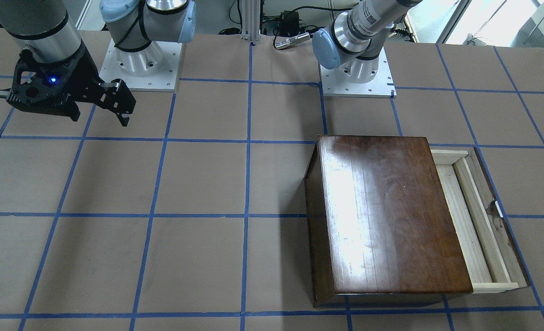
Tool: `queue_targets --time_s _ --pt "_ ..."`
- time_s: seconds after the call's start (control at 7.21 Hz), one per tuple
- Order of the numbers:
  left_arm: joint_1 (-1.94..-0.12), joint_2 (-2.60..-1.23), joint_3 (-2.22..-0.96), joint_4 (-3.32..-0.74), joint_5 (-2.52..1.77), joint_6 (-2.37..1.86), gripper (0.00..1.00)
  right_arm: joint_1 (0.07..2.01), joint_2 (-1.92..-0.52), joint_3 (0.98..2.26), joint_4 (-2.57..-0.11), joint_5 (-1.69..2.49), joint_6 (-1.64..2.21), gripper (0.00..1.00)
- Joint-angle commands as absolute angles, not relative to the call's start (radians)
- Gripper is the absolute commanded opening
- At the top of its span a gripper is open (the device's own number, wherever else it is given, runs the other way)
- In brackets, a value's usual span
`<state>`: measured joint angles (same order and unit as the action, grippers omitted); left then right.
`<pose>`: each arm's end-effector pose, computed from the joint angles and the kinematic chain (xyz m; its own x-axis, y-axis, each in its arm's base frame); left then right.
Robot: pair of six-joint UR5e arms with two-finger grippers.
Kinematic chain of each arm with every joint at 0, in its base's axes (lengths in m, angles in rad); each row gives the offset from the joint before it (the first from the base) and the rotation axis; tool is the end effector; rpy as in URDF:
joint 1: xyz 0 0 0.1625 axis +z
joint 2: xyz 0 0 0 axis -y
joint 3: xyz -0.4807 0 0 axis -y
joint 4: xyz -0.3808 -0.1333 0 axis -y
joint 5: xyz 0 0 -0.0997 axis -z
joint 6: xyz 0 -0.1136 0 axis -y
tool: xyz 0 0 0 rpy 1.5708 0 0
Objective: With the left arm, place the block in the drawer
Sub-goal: 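Lift the yellow cube with the left gripper and carry it over the drawer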
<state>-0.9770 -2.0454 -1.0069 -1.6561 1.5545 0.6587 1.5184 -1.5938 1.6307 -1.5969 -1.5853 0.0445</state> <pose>0.2791 -0.6551 0.5108 -0.9978 0.0650 0.0104 0.0648 0.9978 -0.0131 0.1070 -0.4742 0.5144 -0.9952 0.0966 0.0150 0.0967 0.9953 0.0101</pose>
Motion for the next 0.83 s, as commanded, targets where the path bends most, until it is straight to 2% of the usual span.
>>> queue_targets --time_s 0.0,0.69 --pt "-1.055 -1.979 -1.118 -1.658 1.546 0.597 0.0 1.519 -1.594 1.631 -1.597 -1.585 0.044 1.0" --pt "-1.141 -1.948 -1.274 -1.567 1.551 0.48 0.0 1.519 -1.594 1.631 -1.597 -1.586 0.044 1.0"
